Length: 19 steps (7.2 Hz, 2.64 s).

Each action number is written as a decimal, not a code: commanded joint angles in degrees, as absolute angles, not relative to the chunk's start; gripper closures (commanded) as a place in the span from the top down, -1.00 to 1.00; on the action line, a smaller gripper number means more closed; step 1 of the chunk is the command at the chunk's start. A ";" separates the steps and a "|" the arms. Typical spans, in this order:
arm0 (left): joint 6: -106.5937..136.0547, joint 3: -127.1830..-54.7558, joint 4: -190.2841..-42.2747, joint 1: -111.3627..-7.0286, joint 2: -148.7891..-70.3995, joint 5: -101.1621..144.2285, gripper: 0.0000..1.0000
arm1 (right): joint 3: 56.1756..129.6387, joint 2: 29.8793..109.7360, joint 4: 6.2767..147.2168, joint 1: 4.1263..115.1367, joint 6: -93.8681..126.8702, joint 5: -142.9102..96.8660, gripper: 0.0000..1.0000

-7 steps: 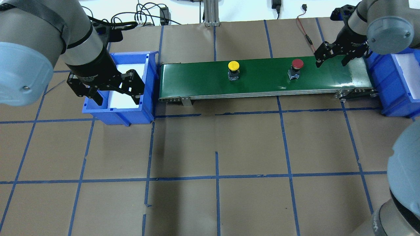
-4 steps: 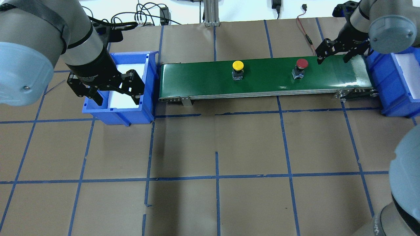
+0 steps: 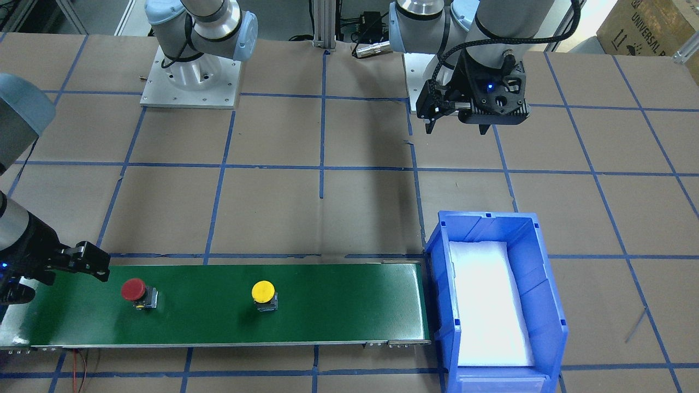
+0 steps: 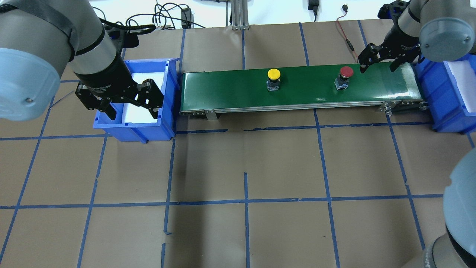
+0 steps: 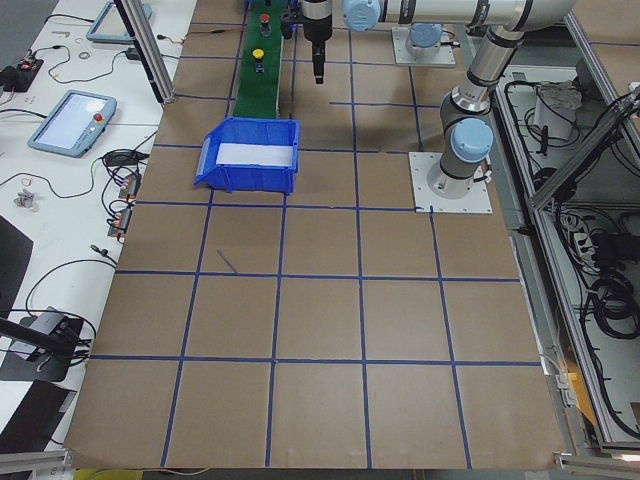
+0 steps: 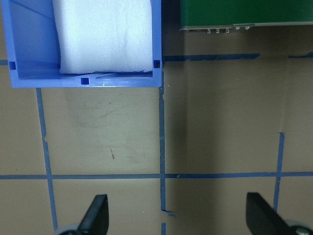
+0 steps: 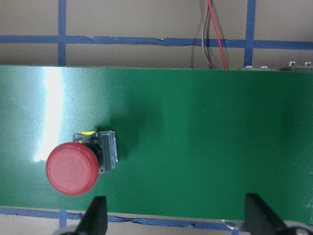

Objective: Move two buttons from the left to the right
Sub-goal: 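Move the right gripper over the belt toward the approaching red button, then lower the right gripper and close it on the red button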

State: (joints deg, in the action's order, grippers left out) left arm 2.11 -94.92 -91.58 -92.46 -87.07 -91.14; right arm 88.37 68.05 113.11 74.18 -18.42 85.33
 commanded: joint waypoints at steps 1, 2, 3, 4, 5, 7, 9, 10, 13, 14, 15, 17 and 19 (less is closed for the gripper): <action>2.11 -94.92 -91.58 -92.46 -87.01 -91.14 1.00 | 88.42 68.99 113.12 74.18 -18.28 85.34 0.99; 2.11 -94.92 -91.58 -92.46 -87.10 -91.06 1.00 | 88.50 68.91 113.12 74.18 -18.28 85.34 0.99; 2.11 -94.92 -91.67 -92.46 -87.01 -91.14 1.00 | 88.59 68.91 113.12 74.18 -18.28 85.25 0.99; 2.11 -95.01 -91.58 -92.46 -87.01 -91.14 1.00 | 88.94 68.91 113.20 74.18 -18.28 85.25 0.99; 2.11 -95.01 -91.58 -92.46 -87.10 -91.06 1.00 | 89.03 68.91 113.20 74.18 -18.28 85.25 0.99; 2.11 -95.01 -91.58 -92.46 -87.10 -91.05 1.00 | 88.95 68.73 113.29 74.18 -18.37 84.21 0.99; 2.11 -95.01 -91.58 -92.46 -87.10 -91.05 1.00 | 89.03 68.21 114.78 74.18 -18.28 84.02 0.99; 2.11 -95.01 -91.58 -92.46 -87.10 -91.05 1.00 | 89.47 67.77 115.05 74.18 -18.37 83.50 0.99; 2.11 -95.62 -91.58 -92.46 -87.01 -91.05 1.00 | 90.44 66.54 117.07 74.18 -18.46 82.97 0.94; 2.11 -95.62 -91.58 -92.46 -87.01 -91.05 1.00 | 90.61 66.10 117.24 74.18 -18.46 82.88 0.94; 2.11 -95.62 -91.58 -92.46 -87.01 -91.05 1.00 | 90.62 65.40 118.20 74.18 -18.46 82.97 0.94; 2.20 -95.62 -91.58 -92.46 -87.01 -91.05 1.00 | 90.79 65.21 118.74 74.18 -18.54 83.14 0.47; 2.11 -95.62 -91.58 -92.46 -87.01 -91.05 1.00 | 90.44 65.48 118.74 74.18 -18.54 83.76 -0.50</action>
